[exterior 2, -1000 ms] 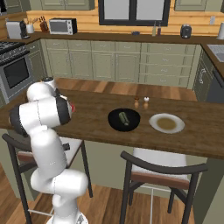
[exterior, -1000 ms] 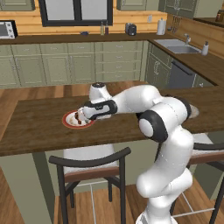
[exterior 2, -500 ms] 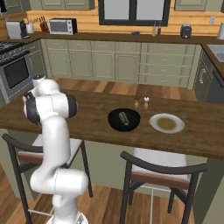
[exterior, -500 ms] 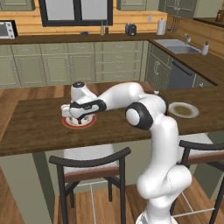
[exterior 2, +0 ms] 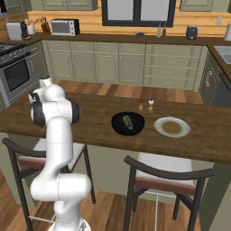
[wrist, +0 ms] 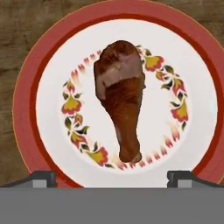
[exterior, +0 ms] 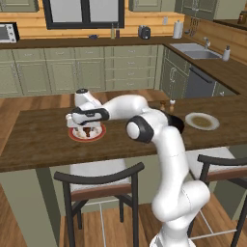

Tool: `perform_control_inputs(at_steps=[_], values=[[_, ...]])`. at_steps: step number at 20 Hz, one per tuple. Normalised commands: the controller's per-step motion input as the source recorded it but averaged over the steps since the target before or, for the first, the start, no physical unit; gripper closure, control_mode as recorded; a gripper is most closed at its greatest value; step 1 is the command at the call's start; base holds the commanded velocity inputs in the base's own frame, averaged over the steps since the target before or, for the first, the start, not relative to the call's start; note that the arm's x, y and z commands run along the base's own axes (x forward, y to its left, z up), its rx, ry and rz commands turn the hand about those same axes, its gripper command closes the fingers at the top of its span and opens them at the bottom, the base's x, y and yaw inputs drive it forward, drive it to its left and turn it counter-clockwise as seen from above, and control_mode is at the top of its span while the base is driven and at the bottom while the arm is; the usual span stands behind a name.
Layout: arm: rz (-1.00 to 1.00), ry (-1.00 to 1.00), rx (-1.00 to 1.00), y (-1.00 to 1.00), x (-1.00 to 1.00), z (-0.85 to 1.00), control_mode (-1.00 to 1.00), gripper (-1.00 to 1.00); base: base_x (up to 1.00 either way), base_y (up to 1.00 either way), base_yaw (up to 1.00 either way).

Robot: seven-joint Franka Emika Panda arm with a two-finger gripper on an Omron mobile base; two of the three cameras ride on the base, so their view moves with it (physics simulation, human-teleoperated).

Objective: Pick the chicken drumstick and cucumber from their plates and place them in the bowl. Then put the bowl in the fridge.

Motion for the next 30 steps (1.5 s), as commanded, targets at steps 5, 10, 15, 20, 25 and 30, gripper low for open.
perform_control_inputs(at_steps=[5,10,15,20,25,30], values=[[0.0,0.0,0.0,-0.19,0.0,-0.53,-1.0,-1.0,0.0,0.0,0.0],[0.0,0.0,0.0,-0.01,0.26,-0.41,-1.0,-1.0,0.0,0.0,0.0],[0.0,0.0,0.0,0.0,0.07,-0.34,-1.0,1.0,0.0,0.0,0.0],[0.0,-0.07,0.0,-0.22,-0.17,-0.26,-1.0,1.0,0.0,0.0,0.0],[0.0,-0.05,0.01,-0.61,-0.18,-0.35,-1.0,1.0,0.0,0.0,0.0],[0.04,-0.16,0.06,-0.78,-0.46,0.23,-1.0,1.0,0.0,0.0,0.0]])
